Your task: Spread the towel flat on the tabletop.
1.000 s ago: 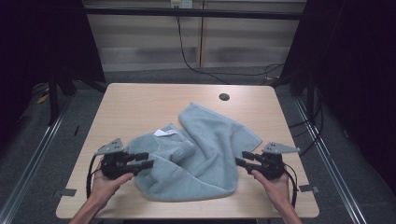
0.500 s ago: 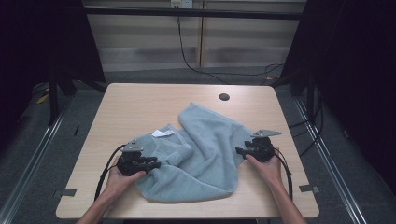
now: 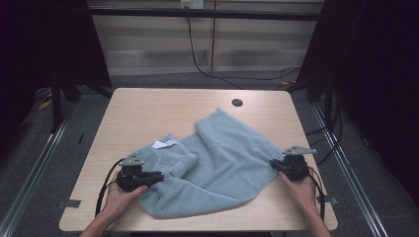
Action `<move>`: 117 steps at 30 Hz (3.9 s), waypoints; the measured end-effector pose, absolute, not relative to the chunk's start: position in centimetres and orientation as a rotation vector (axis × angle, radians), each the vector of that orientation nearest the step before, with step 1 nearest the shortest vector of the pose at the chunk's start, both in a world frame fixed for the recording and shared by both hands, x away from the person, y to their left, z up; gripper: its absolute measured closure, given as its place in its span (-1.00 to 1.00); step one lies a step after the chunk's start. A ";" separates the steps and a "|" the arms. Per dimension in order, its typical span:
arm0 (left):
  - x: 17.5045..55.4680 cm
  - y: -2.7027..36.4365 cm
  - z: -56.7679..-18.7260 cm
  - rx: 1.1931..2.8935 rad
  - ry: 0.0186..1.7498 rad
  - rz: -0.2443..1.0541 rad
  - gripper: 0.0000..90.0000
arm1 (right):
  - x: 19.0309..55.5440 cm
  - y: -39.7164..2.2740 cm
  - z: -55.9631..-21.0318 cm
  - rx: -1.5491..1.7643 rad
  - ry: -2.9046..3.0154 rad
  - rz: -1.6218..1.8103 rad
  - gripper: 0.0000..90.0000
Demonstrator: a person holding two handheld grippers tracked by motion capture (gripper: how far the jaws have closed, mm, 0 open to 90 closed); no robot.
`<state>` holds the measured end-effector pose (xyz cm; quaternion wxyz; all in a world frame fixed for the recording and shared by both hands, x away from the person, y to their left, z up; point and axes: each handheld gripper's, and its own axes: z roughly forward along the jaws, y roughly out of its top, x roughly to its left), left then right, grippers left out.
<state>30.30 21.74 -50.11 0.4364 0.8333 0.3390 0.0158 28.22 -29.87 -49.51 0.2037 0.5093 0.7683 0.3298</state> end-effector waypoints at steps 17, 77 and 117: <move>28.4 22.9 -47.2 1.959 0.773 0.052 0.68 | 23.7 -27.6 -47.6 1.346 2.171 1.167 0.39; 29.8 23.0 -50.7 2.080 0.845 0.082 0.40 | 27.5 -12.6 -45.6 0.908 2.478 1.366 0.48; 26.3 21.5 -50.3 2.112 0.840 -0.008 0.55 | 23.3 -20.3 -47.0 1.070 2.406 1.266 0.92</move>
